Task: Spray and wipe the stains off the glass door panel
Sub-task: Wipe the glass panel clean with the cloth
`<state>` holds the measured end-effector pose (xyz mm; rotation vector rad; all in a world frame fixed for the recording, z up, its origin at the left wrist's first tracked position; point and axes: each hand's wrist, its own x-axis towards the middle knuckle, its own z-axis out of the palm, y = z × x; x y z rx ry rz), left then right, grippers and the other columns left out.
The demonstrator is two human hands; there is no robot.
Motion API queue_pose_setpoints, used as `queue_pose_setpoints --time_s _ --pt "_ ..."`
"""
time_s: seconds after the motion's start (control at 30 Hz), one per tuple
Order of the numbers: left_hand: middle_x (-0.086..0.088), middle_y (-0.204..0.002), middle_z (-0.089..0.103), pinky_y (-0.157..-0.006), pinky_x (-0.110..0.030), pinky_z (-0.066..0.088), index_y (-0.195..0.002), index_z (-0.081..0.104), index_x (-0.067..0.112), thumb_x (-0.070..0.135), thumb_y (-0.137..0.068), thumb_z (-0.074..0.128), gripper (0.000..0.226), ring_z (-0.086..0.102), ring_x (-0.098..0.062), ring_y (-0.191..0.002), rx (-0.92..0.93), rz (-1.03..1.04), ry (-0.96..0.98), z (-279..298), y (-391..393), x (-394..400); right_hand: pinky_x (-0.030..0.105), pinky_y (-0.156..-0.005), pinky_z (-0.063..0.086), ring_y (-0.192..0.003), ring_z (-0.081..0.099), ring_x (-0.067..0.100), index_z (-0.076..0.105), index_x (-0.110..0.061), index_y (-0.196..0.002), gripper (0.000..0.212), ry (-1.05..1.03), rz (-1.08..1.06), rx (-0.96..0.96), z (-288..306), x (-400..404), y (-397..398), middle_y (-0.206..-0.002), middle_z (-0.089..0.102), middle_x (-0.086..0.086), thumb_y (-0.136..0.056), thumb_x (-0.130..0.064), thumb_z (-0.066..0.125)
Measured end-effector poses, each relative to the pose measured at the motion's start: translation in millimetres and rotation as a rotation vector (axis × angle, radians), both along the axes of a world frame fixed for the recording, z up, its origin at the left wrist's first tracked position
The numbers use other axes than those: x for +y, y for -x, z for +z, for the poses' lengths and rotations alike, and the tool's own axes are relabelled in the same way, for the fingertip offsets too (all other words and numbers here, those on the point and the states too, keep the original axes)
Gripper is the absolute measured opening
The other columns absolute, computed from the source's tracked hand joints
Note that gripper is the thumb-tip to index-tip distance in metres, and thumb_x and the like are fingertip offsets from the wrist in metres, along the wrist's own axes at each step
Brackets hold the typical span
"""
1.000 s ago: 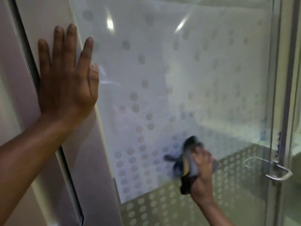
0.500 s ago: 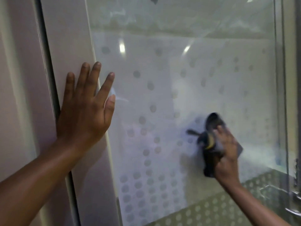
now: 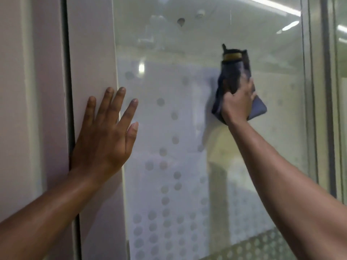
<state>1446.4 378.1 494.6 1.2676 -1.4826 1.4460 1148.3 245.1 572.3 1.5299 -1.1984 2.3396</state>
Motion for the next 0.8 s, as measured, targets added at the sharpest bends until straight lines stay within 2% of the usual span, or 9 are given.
queue_pose_setpoints --time_s 0.1,0.23,0.37,0.47,0.63,0.7,0.73,0.77,0.8 --pt "-0.016 -0.179 0.022 -0.135 -0.056 0.007 -0.167 0.036 0.017 0.038 -0.112 0.03 0.059 0.018 -0.037 -0.167 0.006 -0.012 0.0 -0.8 -0.8 0.2 0.052 -0.13 0.007 -0.159 0.02 0.033 0.039 -0.022 -0.158 0.075 0.147 0.03 0.272 4.8 29.9 -54.2 -0.169 0.033 0.004 -0.087 -0.003 0.056" --pt "-0.017 -0.18 0.017 -0.135 -0.056 0.005 -0.168 0.031 0.017 0.035 -0.112 0.034 0.059 0.013 -0.037 -0.168 0.019 -0.02 -0.013 0.3 -1.9 4.2 0.05 -0.129 -0.005 -0.162 0.011 0.026 0.044 -0.026 -0.156 0.077 0.241 0.039 0.613 -32.8 44.9 -90.9 -0.169 0.033 -0.008 -0.084 -0.004 0.057" --pt "-0.018 -0.18 0.015 -0.135 -0.057 0.003 -0.165 0.034 0.013 0.032 -0.109 0.038 0.06 0.01 -0.038 -0.168 0.046 -0.066 -0.099 -8.0 0.3 13.1 0.056 -0.13 -0.005 -0.163 0.004 0.025 0.04 -0.027 -0.159 0.072 0.251 0.095 0.799 -105.3 58.6 -98.8 -0.171 0.029 -0.006 -0.093 -0.01 0.063" --pt "-0.02 -0.18 0.014 -0.135 -0.059 0.005 -0.167 0.032 0.013 0.029 -0.106 0.038 0.064 0.01 -0.038 -0.168 0.086 -0.114 -0.142 -27.2 10.3 22.2 0.059 -0.129 -0.003 -0.163 0.004 0.023 0.044 -0.026 -0.157 0.072 0.206 0.2 0.846 -167.4 66.7 -93.1 -0.169 0.033 -0.008 -0.093 -0.005 0.066" --pt "-0.016 -0.179 0.018 -0.136 -0.054 0.006 -0.163 0.041 0.015 0.026 -0.11 0.036 0.055 0.011 -0.033 -0.168 0.152 -0.33 -0.221 -69.2 41.5 43.7 0.056 -0.13 -0.001 -0.162 0.009 0.015 0.049 -0.035 -0.152 0.075 -0.019 0.574 0.622 -231.3 95.5 -73.6 -0.164 0.04 -0.016 -0.09 0.008 0.055" --pt "-0.012 -0.179 0.019 -0.137 -0.051 0.012 -0.162 0.044 0.016 0.025 -0.111 0.036 0.052 0.013 -0.026 -0.168 0.246 -0.472 -0.27 -89.0 54.9 52.3 0.05 -0.127 0.026 -0.154 0.036 0.018 0.055 -0.036 -0.145 0.056 -0.168 0.745 0.39 -244.5 117.2 -68.2 -0.153 0.056 -0.015 -0.096 -0.007 0.057" --pt "-0.009 -0.179 0.02 -0.137 -0.044 0.017 -0.161 0.045 0.018 0.025 -0.112 0.036 0.051 0.015 -0.017 -0.168 0.308 -0.544 -0.287 -99.4 61.5 55.9 0.043 -0.113 0.047 -0.135 0.059 0.016 0.063 -0.028 -0.134 0.037 -0.264 0.816 0.235 -250.3 125.2 -61.0 -0.134 0.07 -0.008 -0.099 -0.017 0.061" --pt "-0.005 -0.179 0.022 -0.134 -0.031 0.021 -0.161 0.046 0.02 0.026 -0.112 0.035 0.05 0.018 -0.004 -0.165 0.384 -0.614 -0.313 -109.3 68.0 60.2 0.032 -0.092 0.057 -0.105 0.072 0.008 0.067 -0.02 -0.121 0.021 -0.337 0.902 0.079 -256.4 134.7 -51.6 -0.109 0.077 -0.006 -0.101 -0.024 0.064" --pt "-0.002 -0.177 0.027 -0.127 -0.016 0.023 -0.16 0.047 0.021 0.028 -0.112 0.035 0.049 0.021 0.006 -0.16 0.463 -0.683 -0.337 -119.4 74.9 63.2 0.026 -0.076 0.057 -0.084 0.071 0.005 0.068 -0.017 -0.112 0.015 -0.39 0.972 -0.062 -264.0 140.3 -41.7 -0.092 0.077 -0.007 -0.101 -0.028 0.065"
